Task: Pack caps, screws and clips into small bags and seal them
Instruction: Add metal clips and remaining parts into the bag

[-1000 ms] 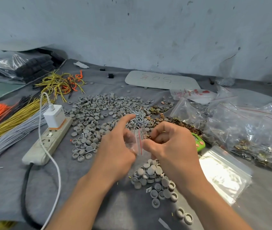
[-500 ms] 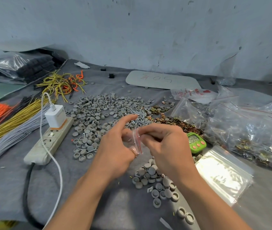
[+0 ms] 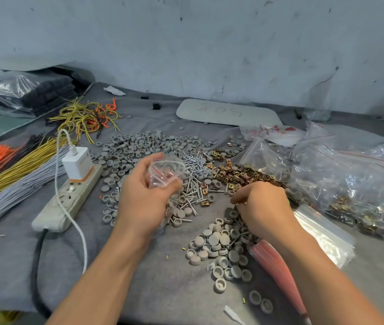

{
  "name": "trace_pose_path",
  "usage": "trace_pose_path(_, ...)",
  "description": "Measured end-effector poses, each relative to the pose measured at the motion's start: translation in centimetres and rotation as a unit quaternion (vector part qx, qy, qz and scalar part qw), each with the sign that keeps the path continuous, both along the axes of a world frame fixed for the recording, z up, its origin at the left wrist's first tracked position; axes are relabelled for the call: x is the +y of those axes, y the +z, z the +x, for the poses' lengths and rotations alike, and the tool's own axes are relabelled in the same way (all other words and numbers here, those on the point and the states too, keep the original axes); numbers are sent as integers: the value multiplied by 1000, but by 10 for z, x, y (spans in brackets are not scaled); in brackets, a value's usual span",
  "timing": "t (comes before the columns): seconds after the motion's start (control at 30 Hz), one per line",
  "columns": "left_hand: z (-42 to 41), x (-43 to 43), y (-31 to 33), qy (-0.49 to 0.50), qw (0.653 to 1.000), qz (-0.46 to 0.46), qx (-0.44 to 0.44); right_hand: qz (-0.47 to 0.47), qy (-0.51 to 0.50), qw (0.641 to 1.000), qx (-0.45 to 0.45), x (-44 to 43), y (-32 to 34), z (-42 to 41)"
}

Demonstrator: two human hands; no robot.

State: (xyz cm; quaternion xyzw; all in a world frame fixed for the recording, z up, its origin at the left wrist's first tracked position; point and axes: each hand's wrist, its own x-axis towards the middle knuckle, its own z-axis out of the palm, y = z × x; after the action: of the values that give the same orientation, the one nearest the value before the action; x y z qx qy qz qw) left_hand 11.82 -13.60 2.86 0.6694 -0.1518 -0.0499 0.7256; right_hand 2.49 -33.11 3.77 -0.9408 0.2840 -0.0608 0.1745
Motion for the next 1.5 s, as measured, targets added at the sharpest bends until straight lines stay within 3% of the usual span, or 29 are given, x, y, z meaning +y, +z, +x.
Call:
trace_pose_path(0.23, -6, -1, 2, -2, 998, 22, -51, -38, 82, 995, -39, 14, -9, 14)
trace_pose_path(0.37, -9, -4, 3, -6, 997, 28, -73, -43, 126, 991, -16, 32, -12, 26)
trace_pose_path(0.67, -4, 2, -3, -6, 995, 52, -83, -60, 67, 996, 9, 45, -11, 41)
trace_pose_path(0.87, -1, 8, -4, -7, 994, 60, -87, -78, 25, 996, -28, 52, -10, 41)
trace_pose_path(0.97, 1, 10, -4, -1, 993, 69, -93, 59, 3, 990, -130, 46, -4, 37)
trace_pose_path(1.07, 3, 11, -5, 0, 992, 77, -95, 253, 41, 939, -228, 42, 3, 27)
trace_pose_path(1.33, 3, 6, -6, -33, 991, 85, -102, 413, 97, 866, -264, 47, 17, 2)
trace_pose_path(1.5, -1, 5, -3, -38, 988, 109, -104, 564, 59, 777, -273, 51, 20, -2)
